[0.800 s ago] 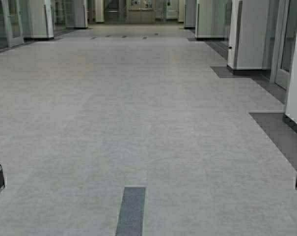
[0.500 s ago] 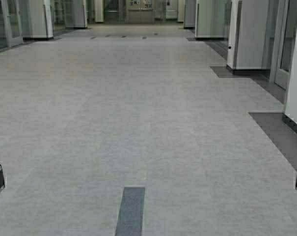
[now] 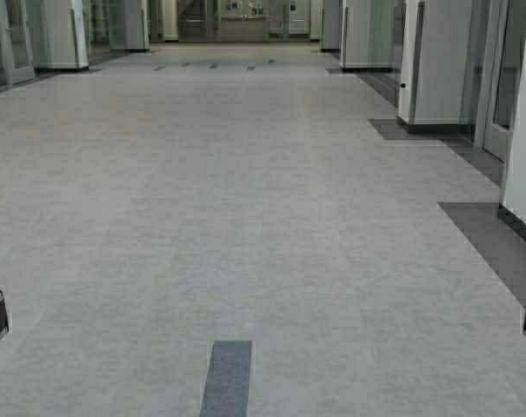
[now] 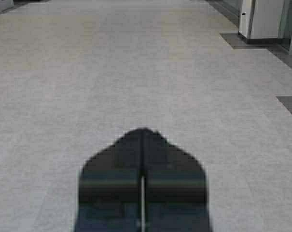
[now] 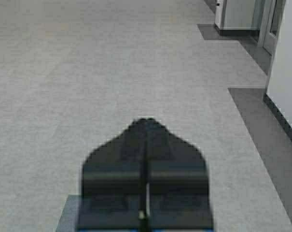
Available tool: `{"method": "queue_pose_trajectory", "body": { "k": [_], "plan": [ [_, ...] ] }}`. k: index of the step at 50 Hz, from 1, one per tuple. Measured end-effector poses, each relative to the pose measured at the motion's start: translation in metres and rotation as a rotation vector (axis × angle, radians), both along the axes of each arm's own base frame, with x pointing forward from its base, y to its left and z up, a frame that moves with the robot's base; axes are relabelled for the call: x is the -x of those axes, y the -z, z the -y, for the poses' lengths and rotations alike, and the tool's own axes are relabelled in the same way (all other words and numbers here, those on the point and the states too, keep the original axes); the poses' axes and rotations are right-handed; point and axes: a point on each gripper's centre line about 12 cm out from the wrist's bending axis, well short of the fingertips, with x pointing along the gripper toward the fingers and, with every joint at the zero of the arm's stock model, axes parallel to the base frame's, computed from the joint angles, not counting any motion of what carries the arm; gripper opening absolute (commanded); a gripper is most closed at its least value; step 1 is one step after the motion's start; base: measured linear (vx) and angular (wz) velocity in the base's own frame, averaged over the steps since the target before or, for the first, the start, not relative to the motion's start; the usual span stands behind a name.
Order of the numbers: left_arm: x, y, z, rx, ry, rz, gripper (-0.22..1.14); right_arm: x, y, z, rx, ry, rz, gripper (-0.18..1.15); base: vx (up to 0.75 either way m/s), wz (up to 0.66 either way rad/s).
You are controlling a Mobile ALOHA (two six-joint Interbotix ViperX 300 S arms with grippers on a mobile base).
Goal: Navigate to elevator, push the call button, then enter the elevator
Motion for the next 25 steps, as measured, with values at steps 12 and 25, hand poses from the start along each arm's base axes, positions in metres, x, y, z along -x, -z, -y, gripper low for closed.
{"method": "queue_pose_trajectory", "body": {
  "k": [12,25],
  "plan": [
    [-0.0015,0.0026,0.0001,-0.005,0.001,-0.008,0.03,-0.0005,0.0004,-0.0006,0.007,-0.004,-0.002,0.05,0.30,-0.03],
    [-0.0014,0.0021,0.0002,-0.004,0.001,0.011,0.03,-0.0002,-0.0023,-0.0007,0.004,-0.005,0.017,0.05,0.34,0.03]
  ]
}}
